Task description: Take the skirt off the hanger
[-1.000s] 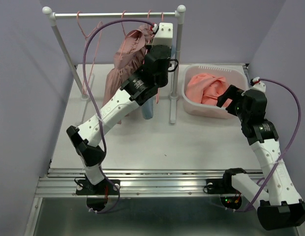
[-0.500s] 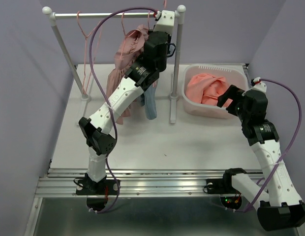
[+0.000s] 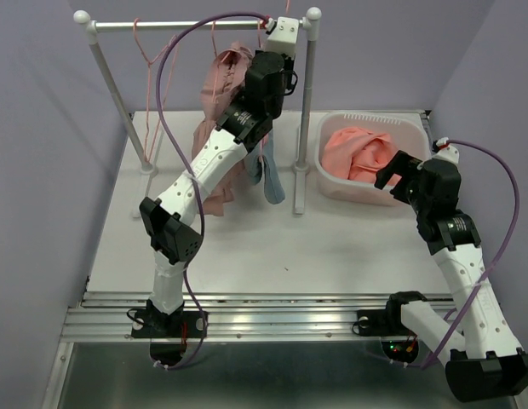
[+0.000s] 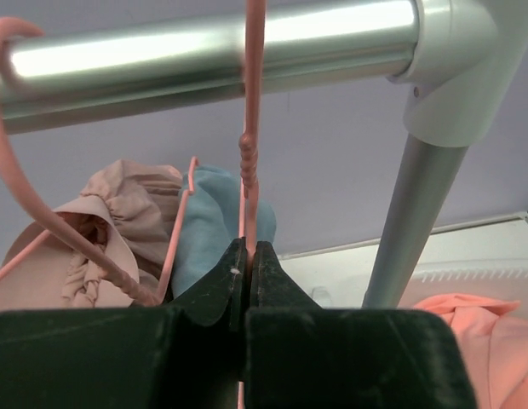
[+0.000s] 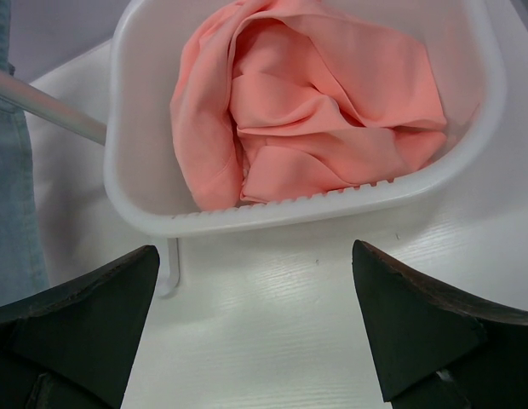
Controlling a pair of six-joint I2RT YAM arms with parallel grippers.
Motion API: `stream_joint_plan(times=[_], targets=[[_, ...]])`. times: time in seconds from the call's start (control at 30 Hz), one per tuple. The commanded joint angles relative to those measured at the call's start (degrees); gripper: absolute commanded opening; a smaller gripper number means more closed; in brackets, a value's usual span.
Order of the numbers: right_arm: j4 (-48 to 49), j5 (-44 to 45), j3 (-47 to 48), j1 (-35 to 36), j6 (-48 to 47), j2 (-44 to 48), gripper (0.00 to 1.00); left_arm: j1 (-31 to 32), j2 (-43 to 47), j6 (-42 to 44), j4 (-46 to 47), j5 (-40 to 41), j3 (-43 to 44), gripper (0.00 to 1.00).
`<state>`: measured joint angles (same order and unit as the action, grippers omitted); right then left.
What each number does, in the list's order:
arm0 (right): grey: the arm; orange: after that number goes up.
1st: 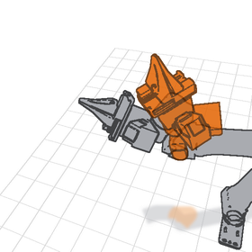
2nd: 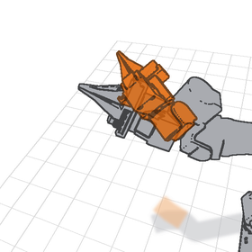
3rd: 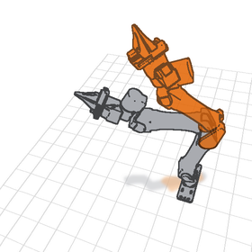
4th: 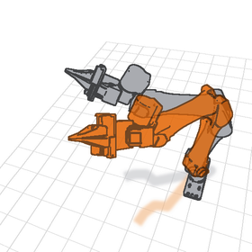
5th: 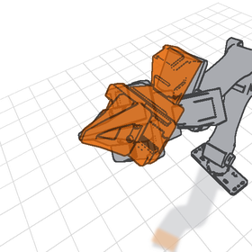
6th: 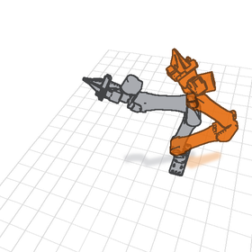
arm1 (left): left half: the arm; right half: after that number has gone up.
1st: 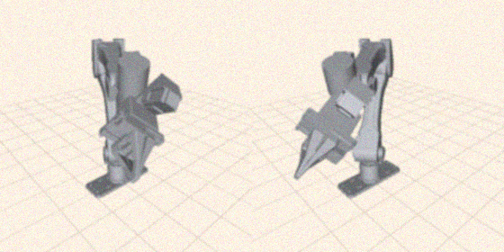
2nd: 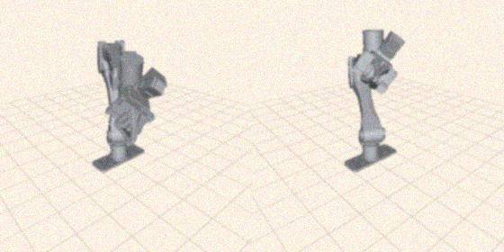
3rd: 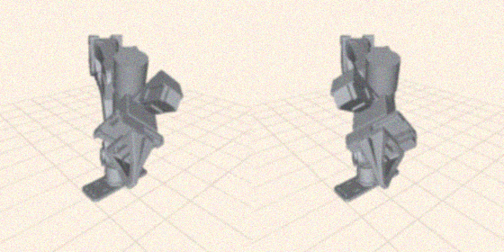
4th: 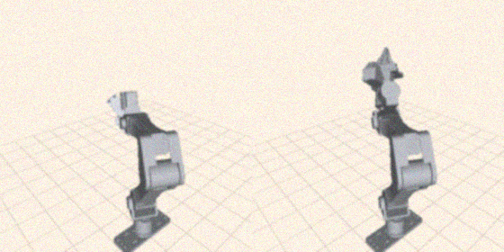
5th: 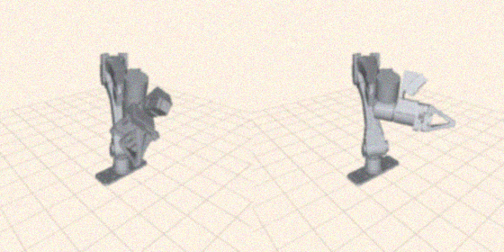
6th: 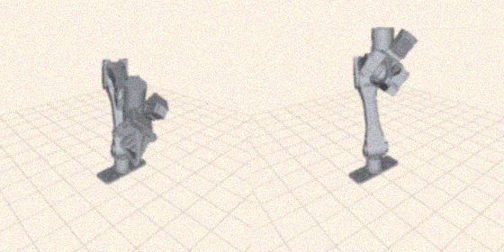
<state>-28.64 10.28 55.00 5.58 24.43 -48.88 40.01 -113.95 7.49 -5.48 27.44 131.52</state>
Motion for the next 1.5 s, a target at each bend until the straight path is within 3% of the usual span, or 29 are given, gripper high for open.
stream_joint_plan(times=[0.0, 0.3, 0.4, 0.53, 0.57, 0.7, 0.9, 1.17, 1.47], targets=[[2.5, 0.6, 0.0, -0.3, -0.2, 0.5, 1.00, -0.4, 0.9, -0.9, 4.4, -2.1, -0.7, 0.00], [2.5, 0.9, -0.2, -0.3, -0.2, 0.6, 1.00, -0.4, 1.4, -4.1, 3.8, -4.2, -1.5, 0.06], [2.5, 1.1, -0.4, -0.3, -0.2, 1.0, 1.00, -0.4, 2.3, -5.1, 3.7, -5.6, -2.9, 0.23], [2.5, 1.5, -0.5, -0.3, -0.1, 1.3, 1.00, -0.3, 3.8, -6.4, 3.6, -5.7, -4.9, 0.24], [2.4, 1.2, -0.5, -0.3, -0.1, 1.3, 1.00, -0.3, 3.8, -6.7, 3.5, -5.4, -4.8, 0.27], [2.4, 1.1, -0.4, -0.3, -0.2, 1.7, 1.00, -0.2, 4.0, -7.1, 1.4, -6.2, -4.2, 0.61], [2.4, 0.4, -0.9, -0.3, -0.1, 2.0, 1.00, 0.9, 7.2, -7.1, -0.8, -8.4, -6.1, 0.63], [2.6, -0.4, -0.9, -0.3, -0.2, 2.5, 1.00, 6.9, 15.5, -5.5, -3.3, -10.3, -11.8, 0.99], [2.9, -2.0, -1.2, -0.3, -0.5, 3.1, 1.00, 11.5, 23.3, -3.4, -5.5, -1.8, -16.9, 0.99]])
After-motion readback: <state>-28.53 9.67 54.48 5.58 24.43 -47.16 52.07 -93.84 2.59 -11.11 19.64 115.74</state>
